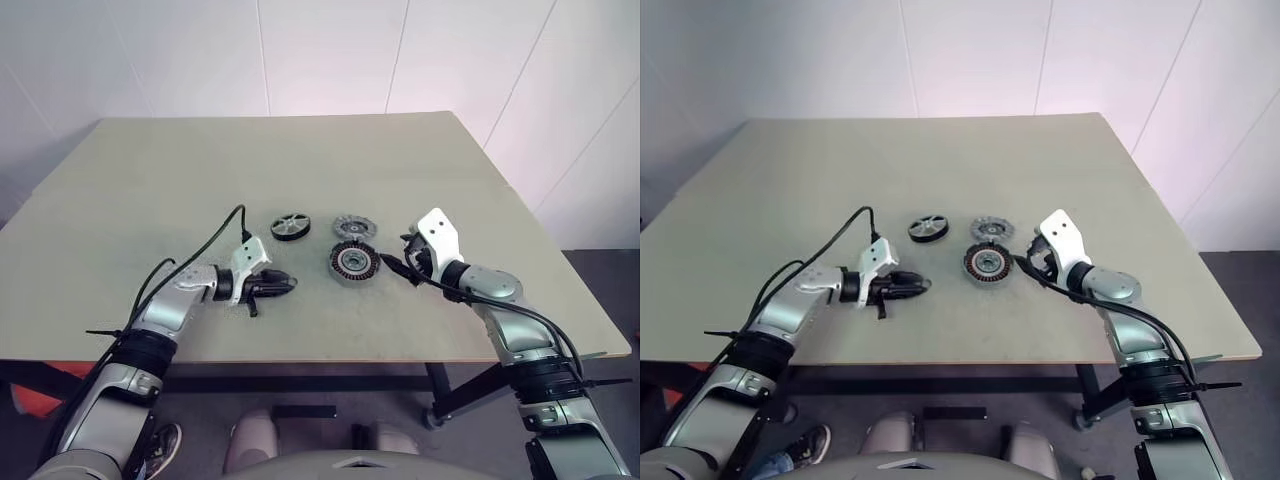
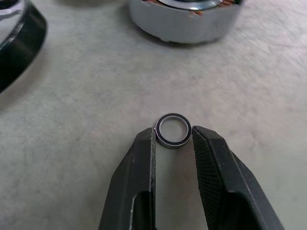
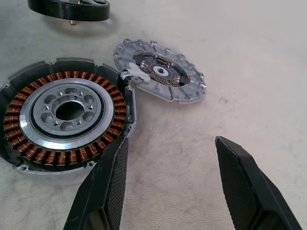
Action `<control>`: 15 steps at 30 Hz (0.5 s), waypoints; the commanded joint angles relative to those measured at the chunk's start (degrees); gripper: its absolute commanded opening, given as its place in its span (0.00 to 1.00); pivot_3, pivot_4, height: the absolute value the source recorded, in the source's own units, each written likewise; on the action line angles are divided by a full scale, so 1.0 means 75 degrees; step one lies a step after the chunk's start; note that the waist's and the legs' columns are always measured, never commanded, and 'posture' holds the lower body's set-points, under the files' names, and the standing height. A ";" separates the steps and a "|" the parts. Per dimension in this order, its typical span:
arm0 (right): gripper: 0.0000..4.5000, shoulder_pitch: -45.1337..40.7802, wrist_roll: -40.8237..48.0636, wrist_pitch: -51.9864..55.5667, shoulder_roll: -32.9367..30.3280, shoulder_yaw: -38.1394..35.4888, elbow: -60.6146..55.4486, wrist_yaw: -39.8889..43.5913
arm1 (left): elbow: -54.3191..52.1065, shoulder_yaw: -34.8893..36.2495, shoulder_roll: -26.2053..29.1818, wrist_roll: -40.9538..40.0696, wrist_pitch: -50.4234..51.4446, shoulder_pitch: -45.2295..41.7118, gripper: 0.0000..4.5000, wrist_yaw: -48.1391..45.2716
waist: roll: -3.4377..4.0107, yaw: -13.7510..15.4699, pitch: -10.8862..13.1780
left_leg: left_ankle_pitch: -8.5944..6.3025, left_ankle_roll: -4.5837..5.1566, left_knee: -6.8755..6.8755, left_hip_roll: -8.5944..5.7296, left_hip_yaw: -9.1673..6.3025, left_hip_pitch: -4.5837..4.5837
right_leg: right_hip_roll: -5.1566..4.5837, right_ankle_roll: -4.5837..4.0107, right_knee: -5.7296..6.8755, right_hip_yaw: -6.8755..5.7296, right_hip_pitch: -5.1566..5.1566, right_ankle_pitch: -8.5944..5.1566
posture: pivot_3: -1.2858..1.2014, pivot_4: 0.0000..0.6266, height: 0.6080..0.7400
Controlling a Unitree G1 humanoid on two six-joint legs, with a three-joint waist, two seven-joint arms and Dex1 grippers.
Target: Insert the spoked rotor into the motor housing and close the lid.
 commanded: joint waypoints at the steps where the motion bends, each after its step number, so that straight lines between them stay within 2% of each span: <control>1: 0.72 -0.0093 0.0000 -0.0025 -0.0027 -0.0021 -0.0151 0.0016 | -0.0354 0.0366 -0.0100 -0.0539 0.0381 -0.0470 0.17 -0.0102 | 0.0000 0.0001 0.0000 | 0.0000 0.0000 0.0000 0.0000 0.0000 -0.0010 | 0.0000 -0.0007 0.0000 0.0000 -0.0009 0.0004 | 0.52 0.00 1.00; 6: 0.72 -0.0107 -0.0018 -0.0035 -0.0006 -0.0024 -0.0140 -0.0018 | 0.0062 0.0110 -0.0356 -0.0419 0.0257 -0.1014 0.17 -0.0260 | 0.0000 0.0003 0.0001 | -0.0001 0.0003 -0.0005 0.0000 0.0003 -0.0027 | 0.0001 -0.0010 -0.0007 -0.0002 -0.0022 0.0005 | 0.52 0.00 1.00; 15: 0.72 0.0106 0.0000 0.0004 -0.0009 -0.0147 -0.0329 -0.0222 | 0.2509 -0.0596 -0.1455 0.0429 -0.1121 -0.2768 0.17 -0.0491 | -0.0008 0.0034 0.0005 | -0.0002 0.0006 -0.0006 -0.0005 0.0003 -0.0031 | -0.0001 -0.0008 -0.0020 -0.0002 -0.0017 0.0006 | 0.52 0.00 1.00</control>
